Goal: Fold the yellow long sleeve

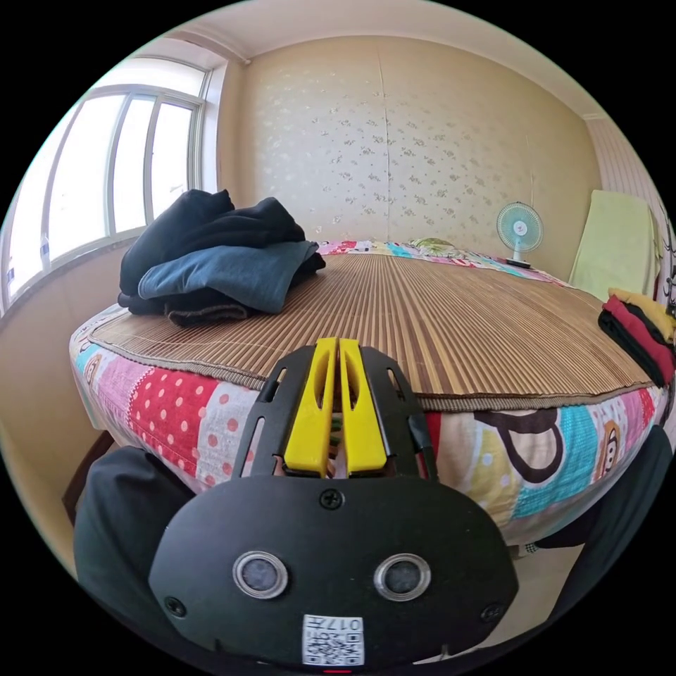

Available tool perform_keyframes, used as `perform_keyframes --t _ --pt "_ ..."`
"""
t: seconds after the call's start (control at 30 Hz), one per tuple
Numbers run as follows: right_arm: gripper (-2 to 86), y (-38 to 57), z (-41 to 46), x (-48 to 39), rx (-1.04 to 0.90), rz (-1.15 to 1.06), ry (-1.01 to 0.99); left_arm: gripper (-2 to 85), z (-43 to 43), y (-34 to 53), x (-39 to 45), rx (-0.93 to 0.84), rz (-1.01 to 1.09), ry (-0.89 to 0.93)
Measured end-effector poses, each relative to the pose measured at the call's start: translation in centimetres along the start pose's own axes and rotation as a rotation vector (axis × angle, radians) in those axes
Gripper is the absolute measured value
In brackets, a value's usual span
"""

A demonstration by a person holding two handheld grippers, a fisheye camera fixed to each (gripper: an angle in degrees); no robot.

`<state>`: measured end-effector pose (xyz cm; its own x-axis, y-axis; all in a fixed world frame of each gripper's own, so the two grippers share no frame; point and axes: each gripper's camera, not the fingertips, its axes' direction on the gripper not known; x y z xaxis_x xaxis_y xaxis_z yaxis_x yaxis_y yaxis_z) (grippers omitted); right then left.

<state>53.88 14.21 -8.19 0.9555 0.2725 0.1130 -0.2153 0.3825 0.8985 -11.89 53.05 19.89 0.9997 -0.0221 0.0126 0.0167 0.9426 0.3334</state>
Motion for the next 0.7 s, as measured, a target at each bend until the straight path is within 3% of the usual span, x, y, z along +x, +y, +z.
perform_keyframes --t 0.13,0.3,0.37,0.43,0.53,0.63,0.7 --pt "2.7 3.9 -1.8 -9.0 -0.042 -0.152 -0.343 -0.6 0.4 0.6 0.3 0.001 0.005 -0.006" --pt "1.8 17.5 -5.3 -16.2 -0.089 -0.258 -0.484 -0.6 0.8 1.0 0.2 0.0 -0.005 0.008" --pt "1.5 23.8 -5.3 -17.3 -0.24 -0.238 -0.606 -0.6 1.0 1.2 0.3 -0.001 -0.005 0.007" --pt "1.2 32.0 -5.5 -18.8 -0.512 -0.23 -0.751 -0.6 1.2 1.3 0.4 -0.001 -0.005 0.008" --pt "0.8 38.8 -7.5 -22.3 -0.805 -0.447 -0.93 -0.6 1.5 1.5 0.5 -0.001 -0.007 0.012" --pt "1.0 38.4 -9.8 -25.5 -0.869 -0.619 -1.17 -0.7 1.7 1.6 0.7 0.001 -0.007 0.011" --pt "1.4 36.0 -10.5 -26.7 -0.826 -0.668 -1.209 -0.7 1.9 1.7 0.9 0.002 -0.005 0.007"
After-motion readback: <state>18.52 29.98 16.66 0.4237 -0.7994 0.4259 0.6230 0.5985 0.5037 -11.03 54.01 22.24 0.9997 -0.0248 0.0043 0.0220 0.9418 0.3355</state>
